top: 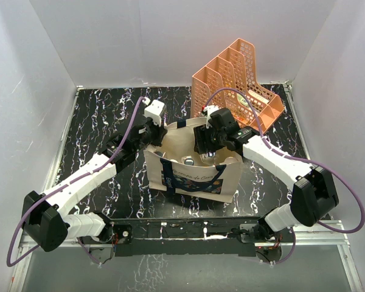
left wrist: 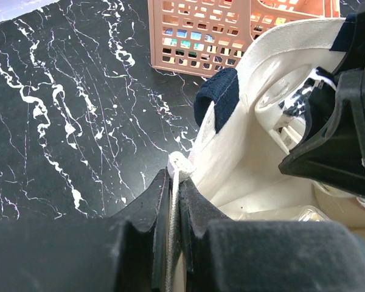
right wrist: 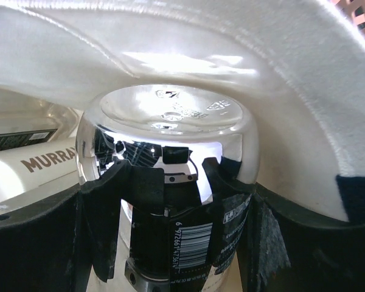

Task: Place the personal care products into the canvas bag
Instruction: Pick up the care product from the canvas bag.

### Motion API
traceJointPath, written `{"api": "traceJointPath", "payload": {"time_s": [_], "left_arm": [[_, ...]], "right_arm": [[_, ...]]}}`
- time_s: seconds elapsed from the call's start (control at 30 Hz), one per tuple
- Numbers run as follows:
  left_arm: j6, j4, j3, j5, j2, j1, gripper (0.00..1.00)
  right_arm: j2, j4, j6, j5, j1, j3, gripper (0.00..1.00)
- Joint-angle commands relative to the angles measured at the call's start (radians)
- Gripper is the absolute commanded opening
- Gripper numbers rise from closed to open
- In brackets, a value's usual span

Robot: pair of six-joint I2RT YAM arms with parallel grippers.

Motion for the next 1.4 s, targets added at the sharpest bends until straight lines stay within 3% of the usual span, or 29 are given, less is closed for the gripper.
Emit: {"api": "traceJointPath", "payload": {"time_s": [0.0, 0.4, 0.73, 0.83, 0.9, 0.97, 1.03, 1.1, 1.17, 1.37], "left_arm": [[0.022, 0.014, 0.021, 0.002, 0.011, -0.004, 0.0], [0.029, 0.021, 0.037, 0.017, 0.022, -0.003, 0.0], [0.042, 0.027, 0.07, 0.066, 0.031, -0.004, 0.02], [0.049, 0.029, 0.098, 0.093, 0.032, -0.004, 0.13], [0.057, 0.03, 0.118, 0.112, 0.033, -0.004, 0.28], [0.07, 0.037, 0.148, 0.119, 0.037, -0.004, 0.44], [0.094, 0.057, 0.172, 0.118, 0.042, -0.004, 0.73], [0.109, 0.086, 0.198, 0.097, 0.052, -0.004, 0.9], [0.12, 0.13, 0.22, 0.102, 0.065, -0.004, 0.97], [0.062, 0.185, 0.27, 0.212, 0.075, -0.004, 0.97]], "right_arm": [[-0.056, 0.112, -0.021, 0.004, -0.026, 0.106, 0.08], [-0.047, 0.204, -0.029, -0.053, -0.034, 0.216, 0.08], [-0.038, 0.182, 0.015, -0.033, -0.054, 0.384, 0.08], [-0.056, 0.204, 0.022, -0.018, -0.06, 0.388, 0.08], [-0.067, 0.223, 0.014, -0.021, -0.06, 0.38, 0.08], [-0.062, 0.226, 0.014, -0.026, -0.063, 0.396, 0.08], [-0.049, 0.235, 0.023, -0.032, -0.064, 0.435, 0.08], [-0.028, 0.249, 0.055, -0.024, -0.067, 0.479, 0.08], [0.006, 0.255, 0.112, -0.002, -0.07, 0.537, 0.08], [0.11, 0.198, 0.358, 0.087, -0.108, 0.738, 0.08]]}}
